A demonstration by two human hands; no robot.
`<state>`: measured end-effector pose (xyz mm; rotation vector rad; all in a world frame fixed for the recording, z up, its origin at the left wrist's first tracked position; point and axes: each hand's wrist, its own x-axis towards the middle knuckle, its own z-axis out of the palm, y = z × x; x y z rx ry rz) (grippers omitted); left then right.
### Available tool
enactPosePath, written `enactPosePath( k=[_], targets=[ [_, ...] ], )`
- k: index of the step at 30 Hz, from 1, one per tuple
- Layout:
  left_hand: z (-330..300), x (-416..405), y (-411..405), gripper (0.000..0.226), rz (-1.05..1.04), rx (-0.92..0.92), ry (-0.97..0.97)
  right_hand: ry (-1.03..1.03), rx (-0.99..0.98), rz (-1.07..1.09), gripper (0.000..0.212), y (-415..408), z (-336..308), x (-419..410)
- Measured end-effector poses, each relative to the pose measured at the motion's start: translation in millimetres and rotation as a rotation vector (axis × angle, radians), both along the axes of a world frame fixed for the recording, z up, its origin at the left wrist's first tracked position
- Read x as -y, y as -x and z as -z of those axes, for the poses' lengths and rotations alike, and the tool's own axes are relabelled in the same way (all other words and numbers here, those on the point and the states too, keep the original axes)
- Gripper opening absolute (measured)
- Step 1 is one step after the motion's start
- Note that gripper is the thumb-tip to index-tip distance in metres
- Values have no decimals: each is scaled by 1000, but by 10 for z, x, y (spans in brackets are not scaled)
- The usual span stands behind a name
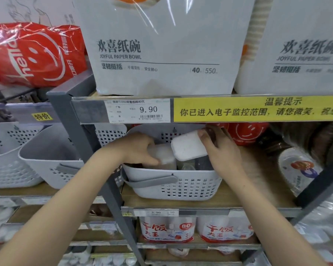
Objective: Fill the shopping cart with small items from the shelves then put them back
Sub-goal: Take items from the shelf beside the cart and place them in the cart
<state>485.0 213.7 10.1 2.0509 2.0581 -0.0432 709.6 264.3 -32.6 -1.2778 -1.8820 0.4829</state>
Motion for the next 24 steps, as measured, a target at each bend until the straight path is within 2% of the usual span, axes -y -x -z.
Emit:
enactPosePath(
  k=[3, 7, 11, 13, 18, 20, 21, 23, 24],
  targets=[
    [-106, 288, -70, 51, -59, 7, -239, 1, -200, -69, 49, -17, 2, 8],
    [-66, 769, -184, 66, -115, 231, -629, -153, -421, -205, 41, -93, 11, 95],
    [-16, 1222, -308, 68, -83, 328, -823, -210, -525, -368, 50, -149, 87, 353],
    [48, 1429, -327, 65, -111, 334, -881, -138, -575, -418, 57, -121, 107, 549],
    [207, 1987, -206, 63, -310, 419, -958, 95, -689, -513, 47, 156, 36, 1117],
    [280, 2225, -112, 62, -456, 551, -981, 223, -685, -546, 45, 349, -32, 1346],
    [317, 2344, -61, 62, -546, 659, -993, 304, -672, -558, 53, 462, -49, 1453],
    [403, 2576, 72, 63, -698, 874, -1022, 540, -666, -599, 64, 715, -73, 1660],
    [458, 2698, 155, 62, -752, 960, -1040, 677, -654, -628, 60, 867, -93, 1763]
  ],
)
